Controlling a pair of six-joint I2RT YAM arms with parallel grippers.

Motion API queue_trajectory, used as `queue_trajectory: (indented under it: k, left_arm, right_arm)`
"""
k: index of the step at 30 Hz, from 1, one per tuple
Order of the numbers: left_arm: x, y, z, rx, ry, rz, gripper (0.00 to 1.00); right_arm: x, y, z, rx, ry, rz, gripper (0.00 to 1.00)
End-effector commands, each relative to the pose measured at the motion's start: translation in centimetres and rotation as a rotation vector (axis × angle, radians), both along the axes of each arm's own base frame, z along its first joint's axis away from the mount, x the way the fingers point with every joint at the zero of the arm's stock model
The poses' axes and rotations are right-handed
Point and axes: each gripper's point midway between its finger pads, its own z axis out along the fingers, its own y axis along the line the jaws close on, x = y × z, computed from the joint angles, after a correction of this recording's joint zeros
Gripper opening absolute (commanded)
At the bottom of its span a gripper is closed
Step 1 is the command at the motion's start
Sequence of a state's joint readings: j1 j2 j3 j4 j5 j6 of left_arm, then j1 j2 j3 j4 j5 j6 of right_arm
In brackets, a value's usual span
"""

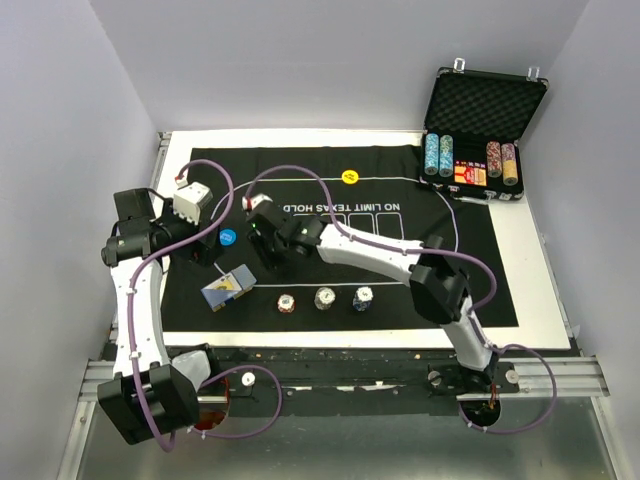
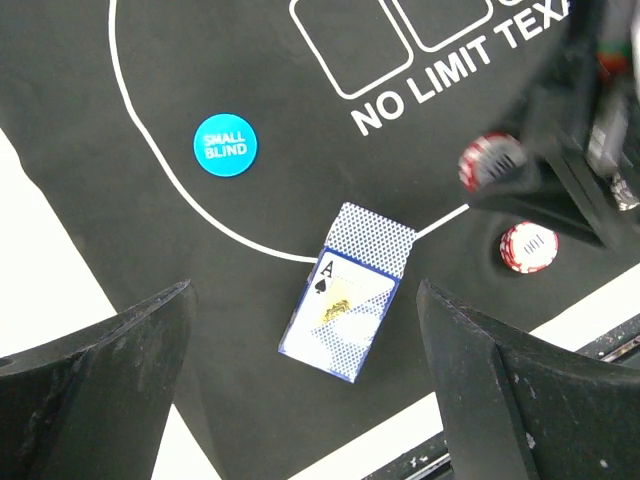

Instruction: Distribute texas hold em gaming equipment

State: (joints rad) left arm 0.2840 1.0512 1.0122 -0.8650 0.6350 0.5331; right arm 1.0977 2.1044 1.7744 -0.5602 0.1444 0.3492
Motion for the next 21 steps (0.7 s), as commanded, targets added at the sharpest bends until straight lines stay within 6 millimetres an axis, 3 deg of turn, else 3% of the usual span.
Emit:
queue_trajectory:
  k: [1, 5, 10, 17, 21]
  left_arm:
    - [-0.1, -0.3, 1.4, -0.048, -0.020, -0.013, 0.99]
    - [-0.4, -0.3, 1.4, -0.064, -0.025, -0.007, 0.99]
    - [-0.5, -0.2, 1.6, -0.069, -0.031, -0.008, 0.99]
    - [-0.5, -0.1, 1.0, -0.073, -0.016, -0.009, 0.99]
    - [-0.5, -0.1, 0.9, -0.078, -0.016, -0.012, 0.99]
  right_arm:
    - [4.2, 2.3, 0.2, 0.025, -0.029, 0.025, 0.30]
    - [6.4, 5.0, -1.1, 0.032, -0.037, 0.051, 0.30]
    - [8.3, 6.5, -3.2, 0.064, -0.020, 0.039, 0.30]
    - [8.9, 7.7, -6.0, 0.114, -0.001, 0.039, 0.31]
    - [9.5, 8.7, -6.1, 0.144, -0.018, 0.038, 0.31]
